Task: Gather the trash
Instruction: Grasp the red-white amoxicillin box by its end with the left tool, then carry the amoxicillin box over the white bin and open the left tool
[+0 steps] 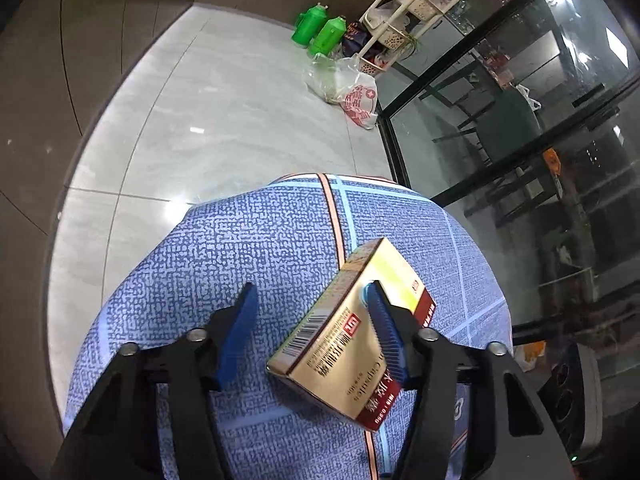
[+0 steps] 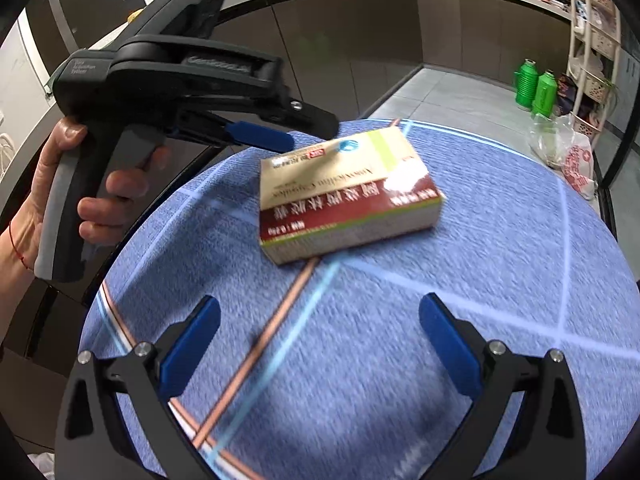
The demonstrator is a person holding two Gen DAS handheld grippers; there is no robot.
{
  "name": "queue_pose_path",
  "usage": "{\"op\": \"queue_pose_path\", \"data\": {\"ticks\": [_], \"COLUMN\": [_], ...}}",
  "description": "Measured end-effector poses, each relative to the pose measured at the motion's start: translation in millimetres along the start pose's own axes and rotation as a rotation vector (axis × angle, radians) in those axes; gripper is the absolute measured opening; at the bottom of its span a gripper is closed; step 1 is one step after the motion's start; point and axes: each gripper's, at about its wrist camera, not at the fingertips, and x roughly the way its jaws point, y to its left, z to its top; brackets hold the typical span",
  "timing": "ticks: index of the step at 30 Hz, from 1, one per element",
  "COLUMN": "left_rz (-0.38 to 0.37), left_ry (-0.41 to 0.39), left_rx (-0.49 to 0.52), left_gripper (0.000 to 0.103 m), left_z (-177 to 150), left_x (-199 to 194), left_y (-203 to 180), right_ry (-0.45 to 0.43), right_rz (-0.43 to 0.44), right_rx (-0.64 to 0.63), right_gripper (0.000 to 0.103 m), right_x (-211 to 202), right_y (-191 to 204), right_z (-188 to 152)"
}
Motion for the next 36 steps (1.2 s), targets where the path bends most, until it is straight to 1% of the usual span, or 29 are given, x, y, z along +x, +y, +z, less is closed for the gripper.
{"op": "queue_pose_path", "data": {"ticks": [1,2,3,4,5,9,12,15,18,21,23,24,27,29,36], "left_rz": [-0.016,-0.047,-0.087,-0.139,-0.162,-0.187,-0.211,-0.213,-0.220,-0.231,-0.237,-0.240,-0.236,-0.237,-0.230], "left_ry": [0.009,0.013,0.017,0.025,0.033,0.057,0.063,0.081,0.096,0.101,0.103,0.103,0.098,0.092,0.084], "left_rx": [-0.011,-0.026,-0.040,-0.051,-0.049,-0.001,0.000,0.023,0.034,0.024,0.015,0.013,0.018,0.015,0.041], "left_gripper": [0.044,0.036,0.031,0.024,0.020,0.019,0.020,0.020,0.020,0.020,0.020,0.020,0.021,0.022,0.022], "left_z": [-1,-2,-4,-7,-10,-23,-31,-40,-49,-50,-56,-58,-68,-71,-78], "left_x": [3,4,4,4,5,5,5,6,8,10,10,10,11,11,9], "left_y": [3,6,8,9,11,0,-5,-14,-18,-18,-21,-21,-31,-36,-67], "right_ry": [0.005,0.008,0.009,0.010,0.010,0.007,0.002,-0.006,-0.012,-0.022,-0.024,-0.024,-0.026,-0.031,-0.087], "right_rz": [0.002,0.002,0.003,0.005,0.006,0.009,0.017,0.035,0.027,0.022,0.027,0.034,0.030,0.023,0.018], "right_rx": [-0.003,-0.005,-0.006,-0.005,-0.004,-0.026,-0.019,-0.006,-0.018,-0.014,-0.002,0.000,-0.022,-0.029,-0.023], "right_gripper": [0.100,0.100,0.100,0.100,0.099,0.095,0.094,0.094,0.092,0.085,0.076,0.075,0.068,0.061,0.059], "right_x": [5,8,11,12,14,12,5,-2,-6,-12,-16,-19,-27,-34,-69], "right_y": [1,2,2,2,2,-2,-6,-8,-10,-12,-19,-20,-16,-17,-22], "right_z": [3,4,6,7,9,9,1,-7,-12,-19,-21,-23,-29,-35,-45]}}
